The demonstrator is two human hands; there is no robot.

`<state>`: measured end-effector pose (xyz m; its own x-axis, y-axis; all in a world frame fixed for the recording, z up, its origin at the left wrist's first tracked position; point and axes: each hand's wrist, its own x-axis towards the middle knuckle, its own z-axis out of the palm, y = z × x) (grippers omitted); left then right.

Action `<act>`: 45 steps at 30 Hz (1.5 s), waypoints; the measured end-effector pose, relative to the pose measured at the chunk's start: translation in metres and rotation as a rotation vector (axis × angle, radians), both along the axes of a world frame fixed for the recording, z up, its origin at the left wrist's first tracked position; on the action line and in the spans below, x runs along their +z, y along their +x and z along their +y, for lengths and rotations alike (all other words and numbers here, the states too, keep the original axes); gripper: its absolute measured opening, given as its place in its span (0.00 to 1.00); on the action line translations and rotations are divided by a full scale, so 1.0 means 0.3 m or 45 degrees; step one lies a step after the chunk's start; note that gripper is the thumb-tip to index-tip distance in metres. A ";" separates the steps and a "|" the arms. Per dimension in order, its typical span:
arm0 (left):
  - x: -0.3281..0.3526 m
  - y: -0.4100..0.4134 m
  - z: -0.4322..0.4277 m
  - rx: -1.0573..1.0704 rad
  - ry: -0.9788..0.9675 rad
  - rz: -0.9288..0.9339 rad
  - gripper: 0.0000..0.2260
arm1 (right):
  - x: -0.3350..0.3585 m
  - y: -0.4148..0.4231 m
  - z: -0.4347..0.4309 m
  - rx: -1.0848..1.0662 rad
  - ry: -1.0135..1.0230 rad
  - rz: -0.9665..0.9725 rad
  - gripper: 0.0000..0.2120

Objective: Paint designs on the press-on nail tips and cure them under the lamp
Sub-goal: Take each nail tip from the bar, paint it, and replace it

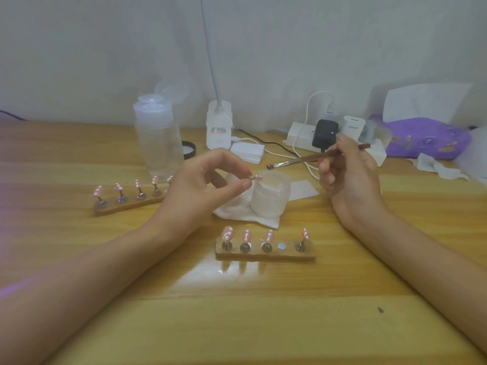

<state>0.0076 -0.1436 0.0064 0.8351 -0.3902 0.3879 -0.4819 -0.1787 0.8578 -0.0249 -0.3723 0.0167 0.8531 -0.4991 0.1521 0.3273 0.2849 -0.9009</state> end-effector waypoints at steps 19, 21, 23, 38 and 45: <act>-0.004 0.006 -0.012 -0.049 -0.007 0.014 0.05 | -0.008 -0.019 0.000 0.079 -0.207 -0.066 0.15; -0.005 0.005 -0.011 -0.050 -0.009 0.009 0.05 | -0.010 -0.018 0.003 0.081 -0.234 -0.030 0.15; -0.006 0.006 -0.010 -0.039 -0.002 0.005 0.05 | -0.007 -0.018 0.001 0.039 -0.200 -0.005 0.14; -0.002 0.002 -0.013 -0.084 0.013 -0.062 0.04 | -0.013 -0.020 -0.005 0.102 -0.194 -0.016 0.14; 0.001 0.004 -0.010 -0.087 0.032 -0.050 0.03 | -0.011 -0.022 -0.006 0.114 -0.213 -0.049 0.13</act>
